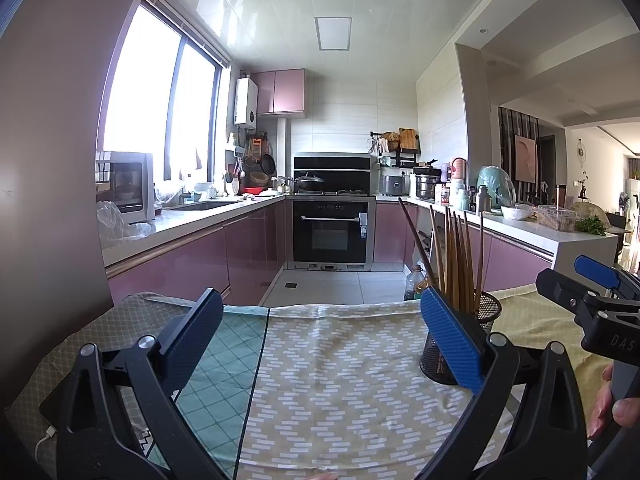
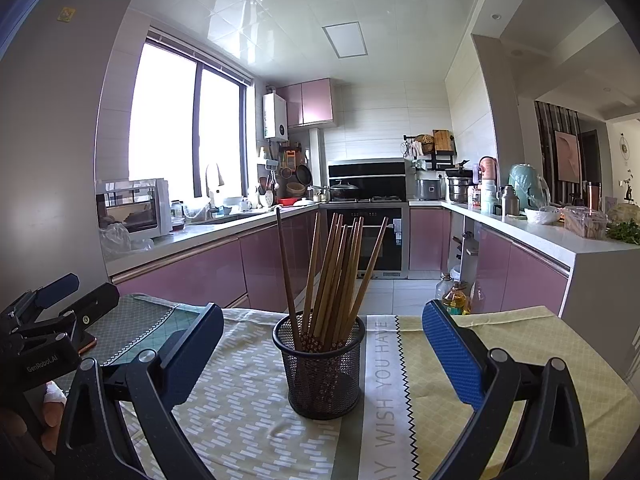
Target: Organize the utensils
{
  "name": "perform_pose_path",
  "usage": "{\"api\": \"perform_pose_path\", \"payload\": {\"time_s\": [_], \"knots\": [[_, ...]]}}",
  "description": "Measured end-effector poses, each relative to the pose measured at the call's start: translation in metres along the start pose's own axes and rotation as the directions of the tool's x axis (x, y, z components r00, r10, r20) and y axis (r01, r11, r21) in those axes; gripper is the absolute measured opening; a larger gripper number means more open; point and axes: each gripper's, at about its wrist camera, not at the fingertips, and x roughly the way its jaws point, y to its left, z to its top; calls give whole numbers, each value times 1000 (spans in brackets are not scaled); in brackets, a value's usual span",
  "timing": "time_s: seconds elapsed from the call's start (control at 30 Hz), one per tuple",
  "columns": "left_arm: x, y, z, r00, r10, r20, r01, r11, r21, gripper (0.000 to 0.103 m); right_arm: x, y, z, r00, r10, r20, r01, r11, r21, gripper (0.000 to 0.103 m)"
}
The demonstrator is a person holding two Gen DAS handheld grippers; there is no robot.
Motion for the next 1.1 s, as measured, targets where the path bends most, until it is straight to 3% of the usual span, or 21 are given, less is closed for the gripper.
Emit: {"api": "perform_pose_path", "payload": {"time_s": [1.1], "knots": [[1, 0, 0, 1000, 0, -3, 0, 1000, 0, 97, -1, 0, -1, 1000, -7, -1, 7, 1000, 7, 96]]}}
